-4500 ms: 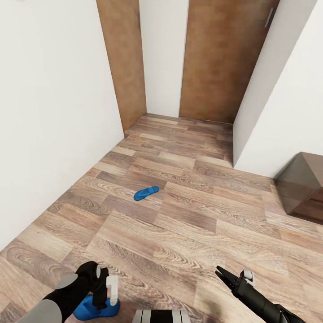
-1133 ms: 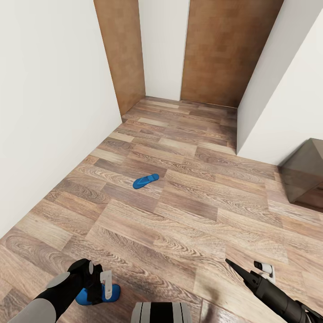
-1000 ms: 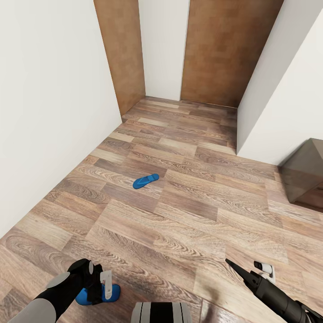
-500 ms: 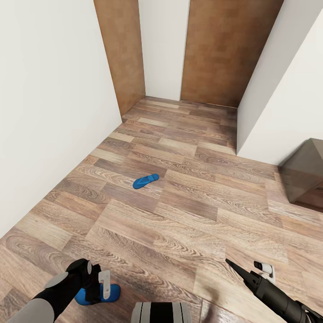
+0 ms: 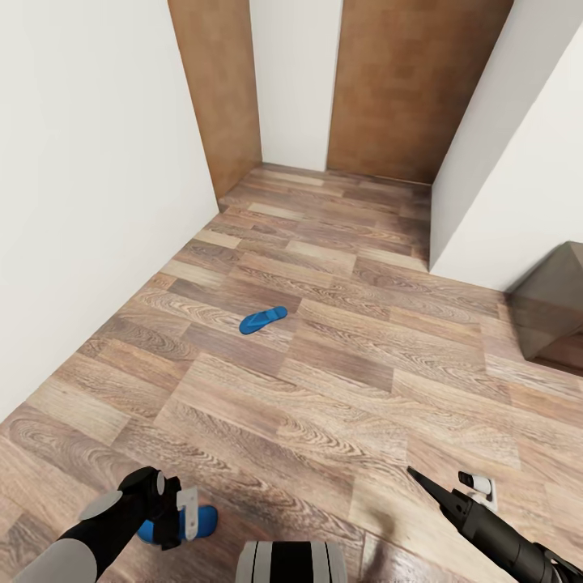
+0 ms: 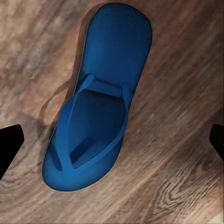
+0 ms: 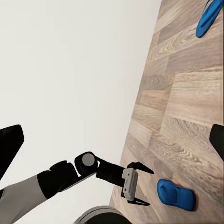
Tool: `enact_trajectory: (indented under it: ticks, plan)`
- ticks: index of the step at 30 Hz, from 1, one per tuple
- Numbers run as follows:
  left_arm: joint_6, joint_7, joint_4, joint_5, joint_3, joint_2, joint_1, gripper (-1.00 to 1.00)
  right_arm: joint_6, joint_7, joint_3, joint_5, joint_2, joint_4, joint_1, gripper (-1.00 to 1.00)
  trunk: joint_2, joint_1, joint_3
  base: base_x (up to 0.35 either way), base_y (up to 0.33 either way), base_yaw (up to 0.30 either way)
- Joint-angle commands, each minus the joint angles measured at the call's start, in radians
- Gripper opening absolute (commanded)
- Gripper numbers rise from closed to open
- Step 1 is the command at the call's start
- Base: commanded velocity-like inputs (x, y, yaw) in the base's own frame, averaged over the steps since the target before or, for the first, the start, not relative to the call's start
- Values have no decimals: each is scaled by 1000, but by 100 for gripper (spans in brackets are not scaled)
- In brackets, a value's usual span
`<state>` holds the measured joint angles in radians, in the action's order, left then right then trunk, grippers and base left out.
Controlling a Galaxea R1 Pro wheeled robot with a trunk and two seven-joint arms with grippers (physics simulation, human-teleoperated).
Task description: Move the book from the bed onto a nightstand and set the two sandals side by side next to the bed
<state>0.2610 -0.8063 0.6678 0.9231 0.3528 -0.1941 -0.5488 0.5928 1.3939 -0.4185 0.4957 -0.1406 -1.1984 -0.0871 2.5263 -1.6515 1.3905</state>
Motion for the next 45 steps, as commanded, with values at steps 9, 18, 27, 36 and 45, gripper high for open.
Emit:
enact_trajectory:
  ticks: [9,18,27,36,45]
  plan:
    - [9,-4,2,-1,5,-10,0,100,10,2,0,3,0,0,0,100,2,-4,36,0,0,0]
    - [9,-4,7,-1,4,-13,0,100,10,2,0,3,0,0,0,100,3,-5,43,0,0,0]
    - [8,-4,28,-1,-10,-12,0,100,10,2,0,3,-1,0,0,100,3,-5,43,0,0,0]
    - [7,-3,32,-1,-27,-12,0,100,10,1,0,3,-1,0,0,100,3,-5,43,0,0,0]
    - [6,-1,32,0,-32,-13,0,100,10,1,0,3,-1,0,0,100,3,-5,43,0,0,0]
